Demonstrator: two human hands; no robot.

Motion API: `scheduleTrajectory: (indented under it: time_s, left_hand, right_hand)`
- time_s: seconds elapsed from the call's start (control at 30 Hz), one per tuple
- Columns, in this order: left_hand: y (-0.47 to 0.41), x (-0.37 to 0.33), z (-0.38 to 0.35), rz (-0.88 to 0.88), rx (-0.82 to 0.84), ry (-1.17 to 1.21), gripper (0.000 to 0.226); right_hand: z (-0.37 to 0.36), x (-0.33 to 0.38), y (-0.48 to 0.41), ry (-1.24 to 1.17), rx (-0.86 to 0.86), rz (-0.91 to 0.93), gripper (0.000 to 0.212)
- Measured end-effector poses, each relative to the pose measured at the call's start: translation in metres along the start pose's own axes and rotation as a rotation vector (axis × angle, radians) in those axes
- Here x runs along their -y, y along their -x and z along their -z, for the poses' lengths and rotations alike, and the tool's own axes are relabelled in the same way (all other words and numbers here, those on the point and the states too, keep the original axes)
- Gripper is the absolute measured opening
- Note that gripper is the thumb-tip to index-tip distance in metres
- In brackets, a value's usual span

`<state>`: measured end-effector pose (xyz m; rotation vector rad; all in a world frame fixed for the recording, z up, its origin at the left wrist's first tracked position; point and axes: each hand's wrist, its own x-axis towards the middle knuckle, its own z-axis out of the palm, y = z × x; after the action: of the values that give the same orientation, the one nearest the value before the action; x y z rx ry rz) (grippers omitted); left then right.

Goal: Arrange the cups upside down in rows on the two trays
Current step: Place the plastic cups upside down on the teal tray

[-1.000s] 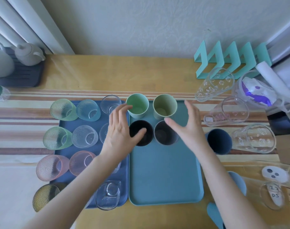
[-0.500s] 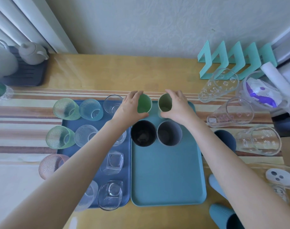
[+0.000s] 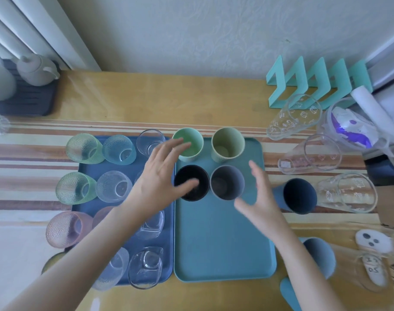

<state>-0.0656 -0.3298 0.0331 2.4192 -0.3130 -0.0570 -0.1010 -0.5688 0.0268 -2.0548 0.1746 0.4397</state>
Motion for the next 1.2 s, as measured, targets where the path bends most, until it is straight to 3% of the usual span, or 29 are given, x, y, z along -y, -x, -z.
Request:
scheduleTrajectory:
  time_s: [0.17, 0.3, 0.47, 0.67, 1.2]
  left_hand:
    - [0.040, -0.001, -0.021, 0.061, 0.098, -0.149, 0.094]
    - [0.043, -0.003, -0.038, 0.133, 0.073, -0.129, 0.102]
    - [0.040, -0.006, -0.050, 0.194, 0.004, -0.068, 0.096]
    - [0.037, -0.003, -0.054, 0.177, -0.038, -0.047, 0.082]
    - [0.039, 0.001, -0.053, 0.147, -0.006, -0.069, 0.081]
  right_hand:
    - [-0.034, -0.018, -0.002, 0.067, -0.024, -0.017, 0.108]
    - [-0.042, -0.022, -0.018, 0.104, -0.148, 0.011, 0.097]
    - [-0.036, -0.026, -0.019, 0.060, -0.134, 0.042, 0.080]
    - [-0.033, -0.031, -0.020, 0.061, -0.126, 0.071, 0.083]
    - [-0.035, -0.035, -0.021, 0.101, -0.129, 0.048, 0.092]
